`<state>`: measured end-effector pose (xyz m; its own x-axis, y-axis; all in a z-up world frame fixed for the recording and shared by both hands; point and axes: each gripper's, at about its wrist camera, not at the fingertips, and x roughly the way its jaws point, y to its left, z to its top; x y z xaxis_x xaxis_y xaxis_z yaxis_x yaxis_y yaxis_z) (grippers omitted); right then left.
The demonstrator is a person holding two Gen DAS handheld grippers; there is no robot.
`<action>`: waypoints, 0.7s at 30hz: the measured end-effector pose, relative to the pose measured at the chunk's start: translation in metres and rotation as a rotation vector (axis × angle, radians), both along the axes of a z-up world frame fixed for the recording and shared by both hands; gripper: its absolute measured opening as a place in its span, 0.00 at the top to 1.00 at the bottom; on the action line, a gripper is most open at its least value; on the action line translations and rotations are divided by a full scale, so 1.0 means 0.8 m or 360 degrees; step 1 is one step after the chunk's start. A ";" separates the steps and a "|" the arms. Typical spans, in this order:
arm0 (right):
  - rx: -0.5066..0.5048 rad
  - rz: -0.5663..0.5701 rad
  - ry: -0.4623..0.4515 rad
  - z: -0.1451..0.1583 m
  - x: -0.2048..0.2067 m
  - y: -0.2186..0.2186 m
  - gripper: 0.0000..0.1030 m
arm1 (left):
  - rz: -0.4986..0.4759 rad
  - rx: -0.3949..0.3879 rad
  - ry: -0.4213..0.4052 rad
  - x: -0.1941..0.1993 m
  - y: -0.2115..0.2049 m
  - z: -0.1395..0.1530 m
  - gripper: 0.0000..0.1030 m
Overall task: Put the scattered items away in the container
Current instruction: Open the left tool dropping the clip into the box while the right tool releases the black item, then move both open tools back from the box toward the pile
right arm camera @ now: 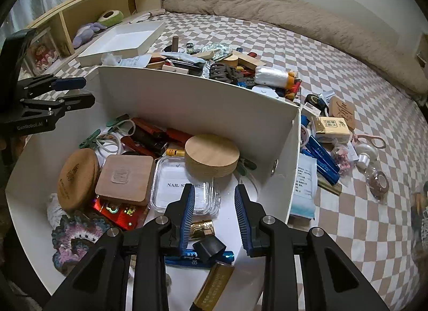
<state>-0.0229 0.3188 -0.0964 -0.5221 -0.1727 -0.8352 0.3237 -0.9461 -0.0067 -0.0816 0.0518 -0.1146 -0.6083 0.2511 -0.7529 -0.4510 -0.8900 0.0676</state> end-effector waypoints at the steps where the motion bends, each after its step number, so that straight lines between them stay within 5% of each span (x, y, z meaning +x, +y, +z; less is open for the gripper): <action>1: -0.0002 0.0002 0.0000 0.000 0.000 0.000 0.71 | -0.0001 0.0005 -0.0002 0.000 0.000 0.000 0.41; 9: -0.0049 -0.0004 0.0023 0.004 0.002 0.003 0.71 | -0.0016 0.0015 -0.0027 0.013 0.004 0.004 0.41; 19: -0.0003 0.0052 0.0126 0.022 0.016 -0.010 0.70 | -0.0057 0.0012 0.0033 0.035 0.015 0.018 0.20; 20: -0.0008 0.0052 0.0137 0.024 0.018 -0.011 0.64 | -0.0061 0.0008 0.0043 0.037 0.015 0.019 0.19; 21: -0.0006 0.0050 0.0154 0.028 0.020 -0.012 0.38 | -0.0063 0.0003 0.0054 0.040 0.016 0.020 0.19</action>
<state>-0.0072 0.3093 -0.0743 -0.5947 -0.1935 -0.7803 0.3514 -0.9355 -0.0358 -0.0498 0.0648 -0.0983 -0.6231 0.2770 -0.7315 -0.4834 -0.8716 0.0816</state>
